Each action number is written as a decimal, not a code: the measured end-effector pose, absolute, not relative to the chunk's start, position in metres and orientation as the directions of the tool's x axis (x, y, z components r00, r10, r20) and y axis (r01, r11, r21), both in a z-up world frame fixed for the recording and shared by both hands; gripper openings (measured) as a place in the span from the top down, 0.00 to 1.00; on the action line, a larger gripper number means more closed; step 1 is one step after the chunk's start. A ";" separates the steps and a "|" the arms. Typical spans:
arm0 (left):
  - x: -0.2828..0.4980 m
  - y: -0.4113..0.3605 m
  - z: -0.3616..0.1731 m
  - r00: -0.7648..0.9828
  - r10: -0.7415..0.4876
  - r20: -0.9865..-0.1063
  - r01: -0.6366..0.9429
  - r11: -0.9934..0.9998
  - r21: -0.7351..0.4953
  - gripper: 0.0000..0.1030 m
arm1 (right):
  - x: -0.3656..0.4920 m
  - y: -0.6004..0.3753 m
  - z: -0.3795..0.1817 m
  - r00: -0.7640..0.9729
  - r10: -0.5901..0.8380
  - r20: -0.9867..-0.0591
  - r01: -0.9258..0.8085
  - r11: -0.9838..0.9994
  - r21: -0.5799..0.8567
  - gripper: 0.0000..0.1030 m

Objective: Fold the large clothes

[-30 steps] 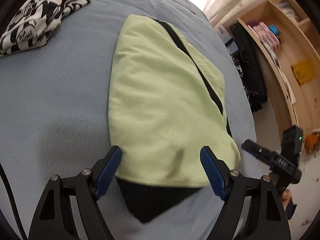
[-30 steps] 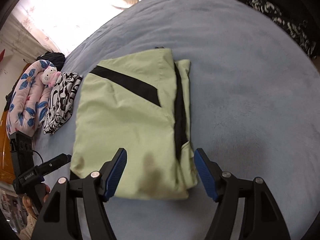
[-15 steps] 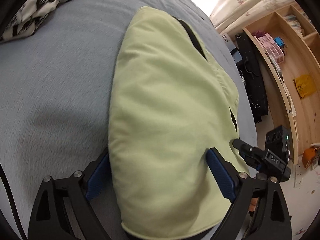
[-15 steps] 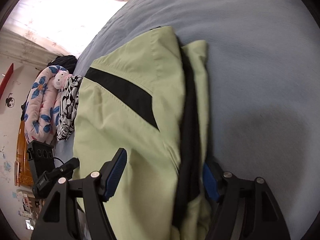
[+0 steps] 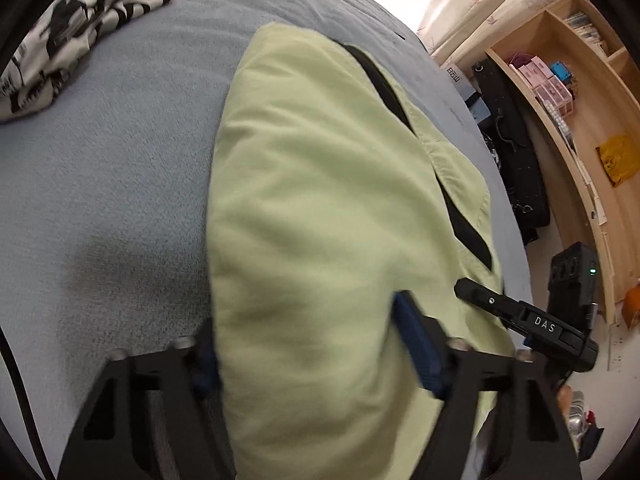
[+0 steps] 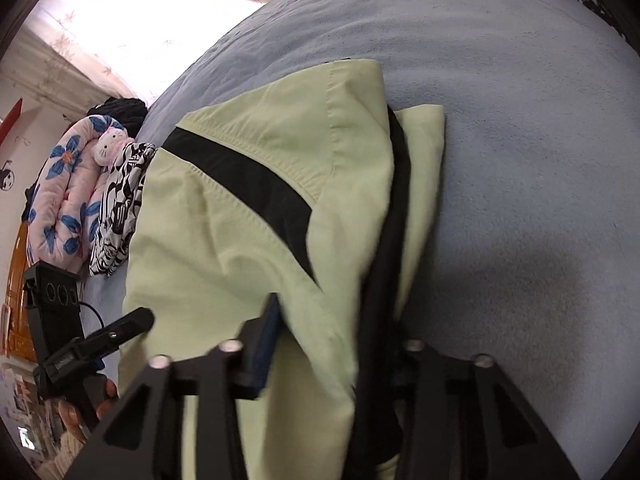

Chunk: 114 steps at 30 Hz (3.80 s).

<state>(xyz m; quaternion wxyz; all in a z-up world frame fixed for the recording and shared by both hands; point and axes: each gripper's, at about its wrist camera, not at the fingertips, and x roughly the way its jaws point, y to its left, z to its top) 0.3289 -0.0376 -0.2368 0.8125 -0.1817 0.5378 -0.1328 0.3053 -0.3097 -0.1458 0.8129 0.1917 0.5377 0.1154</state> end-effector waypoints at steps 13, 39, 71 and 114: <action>0.241 -0.049 -0.166 0.496 -0.241 -0.835 0.124 0.971 -0.206 0.73 | 0.208 -0.226 -0.084 0.462 0.294 -0.837 -0.050 0.951 0.306 0.90; 0.048 0.153 -0.033 0.621 -0.108 -0.777 0.088 0.994 -0.067 0.73 | 0.083 -0.019 0.004 0.484 0.458 -0.745 -0.329 0.885 0.330 0.91; 0.439 0.354 -0.064 0.724 0.015 -0.690 0.019 0.999 0.042 0.66 | 0.475 0.150 -0.044 0.599 0.412 -0.686 -0.325 0.909 0.262 0.90; 0.374 0.332 -0.143 0.680 0.264 -0.684 -0.188 0.964 0.186 0.79 | 0.422 0.133 -0.105 0.589 0.321 -0.742 -0.273 0.943 0.191 1.00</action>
